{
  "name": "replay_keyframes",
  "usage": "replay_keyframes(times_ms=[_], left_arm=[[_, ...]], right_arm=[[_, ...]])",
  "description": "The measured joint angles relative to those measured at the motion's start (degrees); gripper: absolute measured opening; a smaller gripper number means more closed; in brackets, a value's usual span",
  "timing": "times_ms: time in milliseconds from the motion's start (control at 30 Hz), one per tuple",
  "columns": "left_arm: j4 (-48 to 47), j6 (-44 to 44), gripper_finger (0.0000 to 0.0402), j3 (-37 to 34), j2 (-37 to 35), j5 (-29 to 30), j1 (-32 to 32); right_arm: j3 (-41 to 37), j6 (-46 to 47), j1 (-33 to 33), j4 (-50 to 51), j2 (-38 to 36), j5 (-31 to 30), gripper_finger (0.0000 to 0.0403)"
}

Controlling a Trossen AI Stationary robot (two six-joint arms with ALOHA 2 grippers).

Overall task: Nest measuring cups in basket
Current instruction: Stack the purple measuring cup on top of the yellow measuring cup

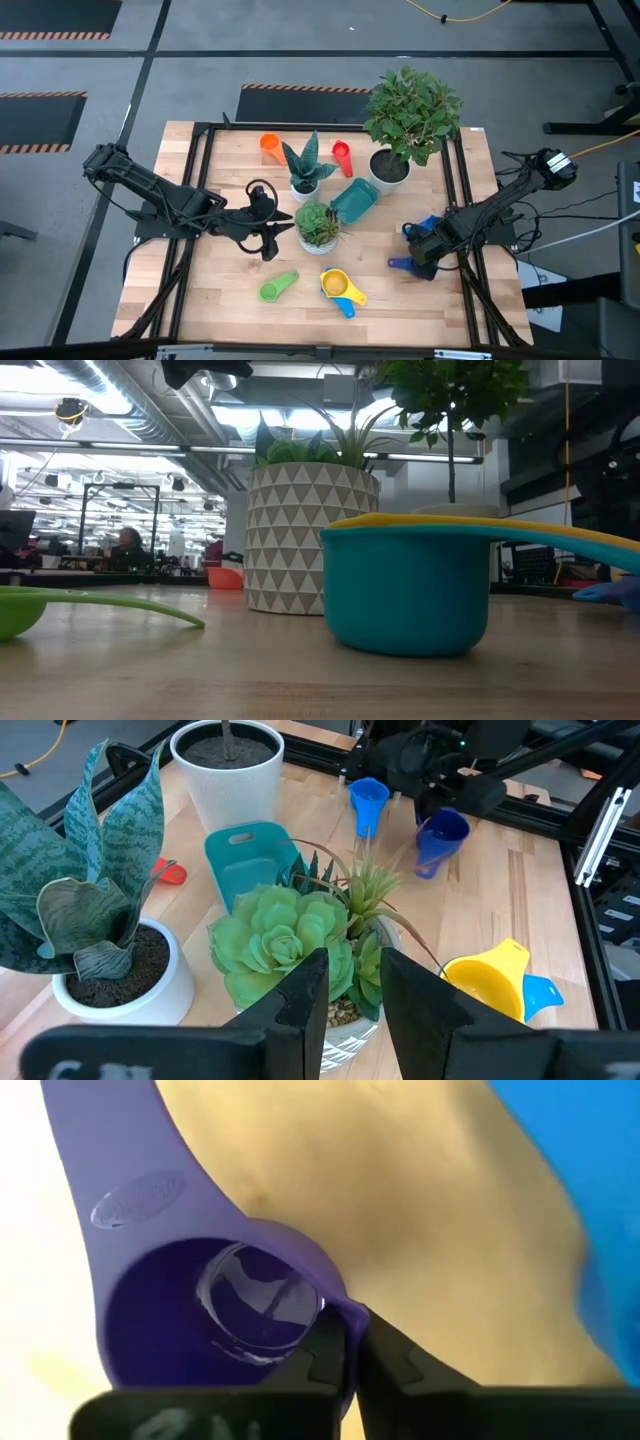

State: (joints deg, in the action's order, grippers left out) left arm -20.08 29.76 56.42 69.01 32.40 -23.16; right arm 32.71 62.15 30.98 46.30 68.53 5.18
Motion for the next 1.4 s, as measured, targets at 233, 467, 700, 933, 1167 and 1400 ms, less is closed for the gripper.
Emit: replay_keyframes(times_ms=[233, 467, 700, 933, 1167, 1400], left_arm=[[0.0, 0.0, 0.0087, 0.0, 0.0, 0.0, 0.0], [0.0, 0.0, 0.0087, 0.0, 0.0, 0.0, 0.0], [0.0, 0.0, 0.0087, 0.0, 0.0, 0.0, 0.0], [0.0, 0.0, 0.0087, 0.0, 0.0, 0.0, 0.0], [0.0, 0.0, 0.0087, 0.0, 0.0, 0.0, 0.0], [0.1, 0.0, 0.0087, 0.0, 0.0, 0.0, 0.0]], right_arm=[[6.1, -6.6, 0.0, -1.7, 0.0, -0.2, 0.0010], [16.9, -16.4, 0.0, -2.8, 0.0, -5.2, 0.0013], [24.8, -36.5, -0.1, -11.8, 0.2, -14.2, 0.0013], [27.7, -54.6, -2.8, -21.7, 5.6, -13.3, 0.0013], [30.8, -65.9, -6.2, -26.5, 14.1, -9.5, 0.0015], [34.7, -68.9, -9.0, -27.5, 22.0, -8.6, 0.0015]])
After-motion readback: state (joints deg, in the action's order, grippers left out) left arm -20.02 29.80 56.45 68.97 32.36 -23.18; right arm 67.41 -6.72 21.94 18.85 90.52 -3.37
